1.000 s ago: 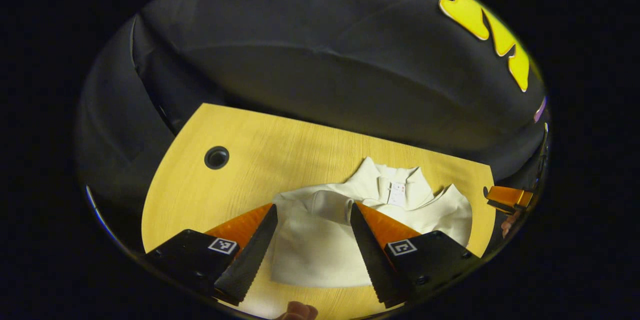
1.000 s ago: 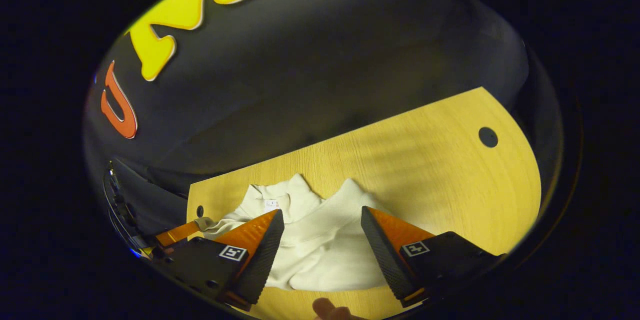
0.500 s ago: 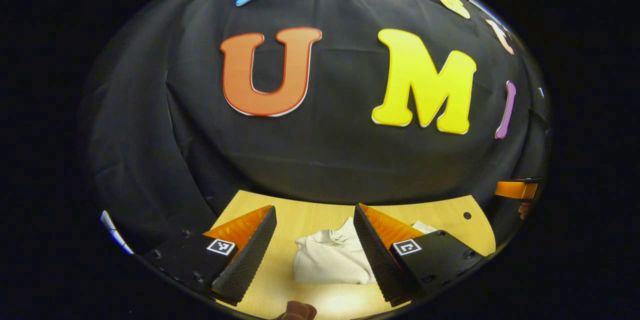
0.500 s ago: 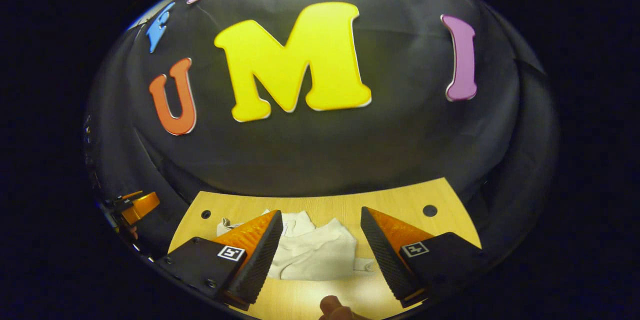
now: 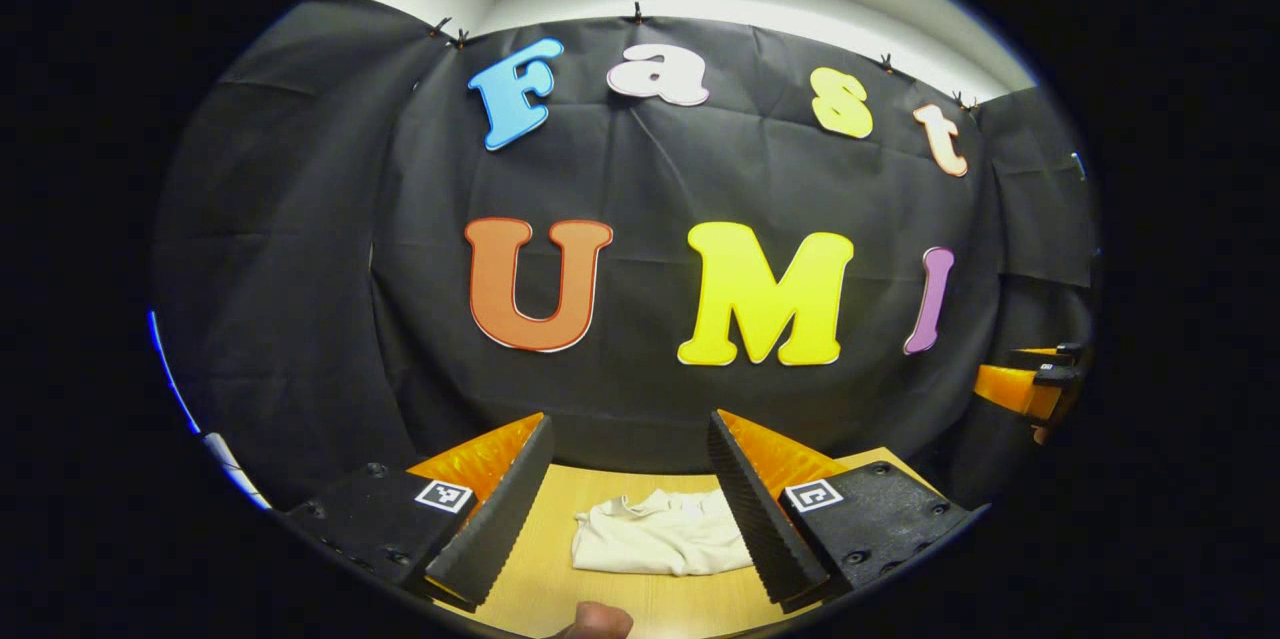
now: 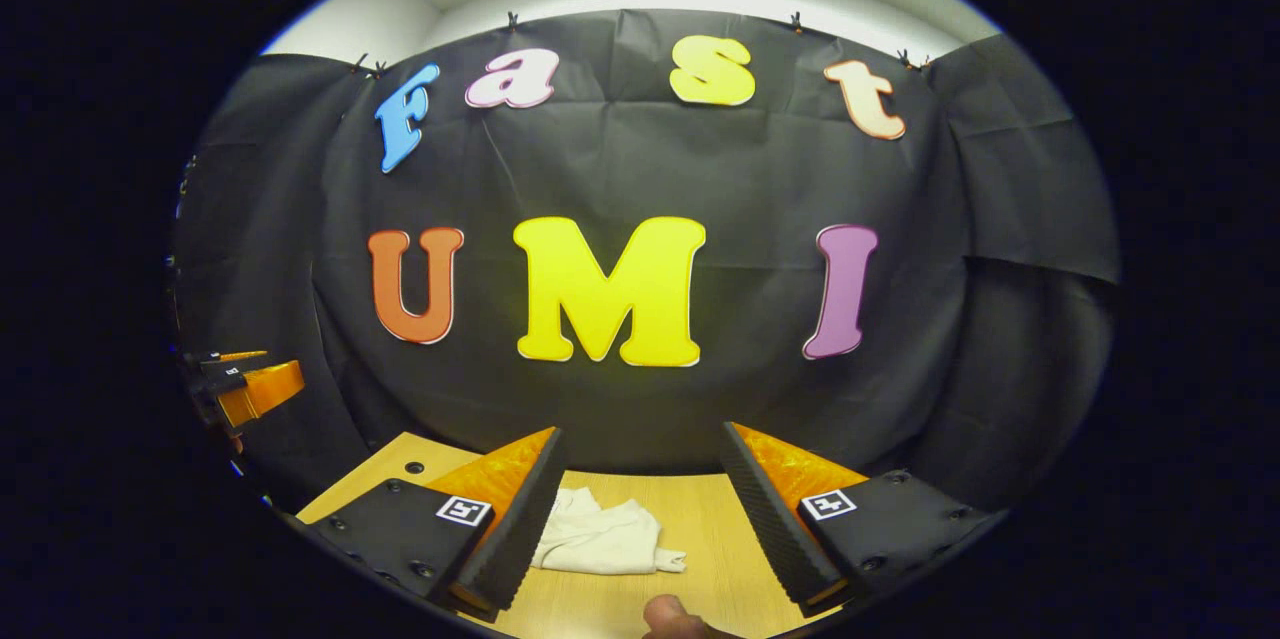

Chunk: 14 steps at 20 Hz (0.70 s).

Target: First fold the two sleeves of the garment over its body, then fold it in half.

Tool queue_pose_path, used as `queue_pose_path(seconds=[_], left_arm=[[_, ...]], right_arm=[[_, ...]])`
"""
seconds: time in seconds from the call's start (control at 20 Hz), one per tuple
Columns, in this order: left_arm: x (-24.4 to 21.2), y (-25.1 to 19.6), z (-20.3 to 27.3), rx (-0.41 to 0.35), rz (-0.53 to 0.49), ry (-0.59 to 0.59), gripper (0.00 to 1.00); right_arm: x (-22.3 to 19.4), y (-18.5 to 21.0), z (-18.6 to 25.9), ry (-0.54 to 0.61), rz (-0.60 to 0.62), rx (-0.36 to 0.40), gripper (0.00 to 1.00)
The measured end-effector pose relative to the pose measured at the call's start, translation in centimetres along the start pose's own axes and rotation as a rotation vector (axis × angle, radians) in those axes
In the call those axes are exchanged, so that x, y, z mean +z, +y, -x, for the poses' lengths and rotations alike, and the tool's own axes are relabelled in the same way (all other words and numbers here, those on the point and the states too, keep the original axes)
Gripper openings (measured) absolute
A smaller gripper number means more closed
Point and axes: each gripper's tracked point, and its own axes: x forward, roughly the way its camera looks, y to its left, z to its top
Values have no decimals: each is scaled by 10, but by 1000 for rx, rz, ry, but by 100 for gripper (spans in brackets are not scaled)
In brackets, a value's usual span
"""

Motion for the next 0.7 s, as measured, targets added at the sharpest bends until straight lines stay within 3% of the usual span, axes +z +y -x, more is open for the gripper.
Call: queue_pose_path(seconds=[0.05, 0.1, 0.15, 0.2, 0.25, 0.3, 0.35, 0.4, 0.7], left_arm=[[6, -4, 12, 6, -10, -21, 97], [6, -11, 25, 5, -17, -29, 88], [2, -18, 33, -6, -11, -20, 88], [-3, -25, 44, -24, 1, -8, 97], [-7, -31, 52, -34, 4, -1, 97], [-11, -30, 59, -24, 5, 0, 97], [-12, -28, 65, -9, 11, -6, 89], [-14, -29, 70, -5, 28, -10, 97], [-25, -27, 78, -18, 49, -2, 100]], right_arm=[[3, -1, 12, -26, 4, -21, 96], [4, 2, 25, -48, -8, -21, 96], [1, 9, 38, -59, -22, -3, 96], [-4, 15, 48, -59, -27, 3, 93], [-8, 25, 57, -59, -27, 23, 96], [-12, 36, 64, -61, -20, 41, 92], [-16, 42, 71, -74, -2, 45, 92], [-20, 50, 82, -92, 21, 55, 92], [-31, 85, 112, -136, 72, 109, 94]])
